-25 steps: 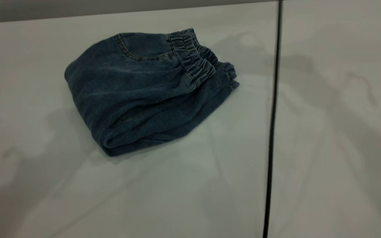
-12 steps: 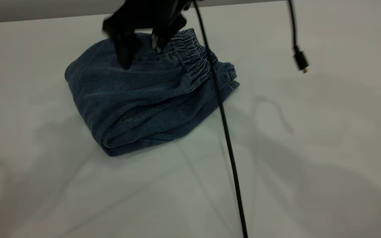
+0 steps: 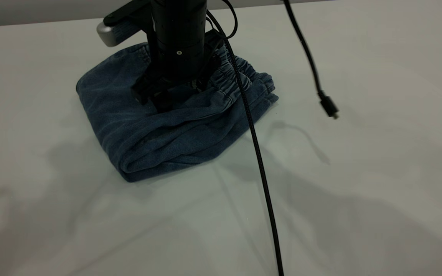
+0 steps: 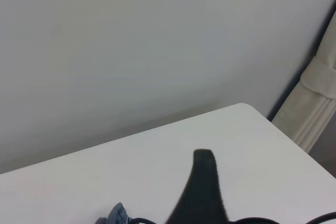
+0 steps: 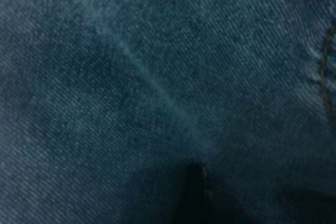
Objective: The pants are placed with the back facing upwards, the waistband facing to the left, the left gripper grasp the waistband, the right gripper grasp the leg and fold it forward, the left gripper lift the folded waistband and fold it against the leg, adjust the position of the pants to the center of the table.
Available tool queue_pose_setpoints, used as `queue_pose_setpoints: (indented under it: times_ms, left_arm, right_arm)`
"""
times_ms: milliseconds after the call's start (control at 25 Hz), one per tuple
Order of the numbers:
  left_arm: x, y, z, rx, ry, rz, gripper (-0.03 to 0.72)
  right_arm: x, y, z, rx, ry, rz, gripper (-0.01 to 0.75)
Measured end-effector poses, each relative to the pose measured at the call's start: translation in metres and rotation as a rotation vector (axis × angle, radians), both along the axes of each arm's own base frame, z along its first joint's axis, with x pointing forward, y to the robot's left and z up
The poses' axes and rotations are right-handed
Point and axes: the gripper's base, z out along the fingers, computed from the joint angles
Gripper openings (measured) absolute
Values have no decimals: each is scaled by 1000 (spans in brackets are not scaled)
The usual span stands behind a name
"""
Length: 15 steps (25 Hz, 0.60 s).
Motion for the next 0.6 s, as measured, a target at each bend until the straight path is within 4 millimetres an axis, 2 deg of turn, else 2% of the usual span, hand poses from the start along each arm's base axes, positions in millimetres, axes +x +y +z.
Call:
queue_pose_setpoints:
  times_ms: [280,600]
  left_arm:
    - [-1,-2,0,6,-8,-25,561]
    - [-1,-2,0,5,-8,-28,561]
  right_arm:
    - [-7,-3,-6,-12,94,-87,536]
    - [-8,-12,-7,-7,183,-408,517]
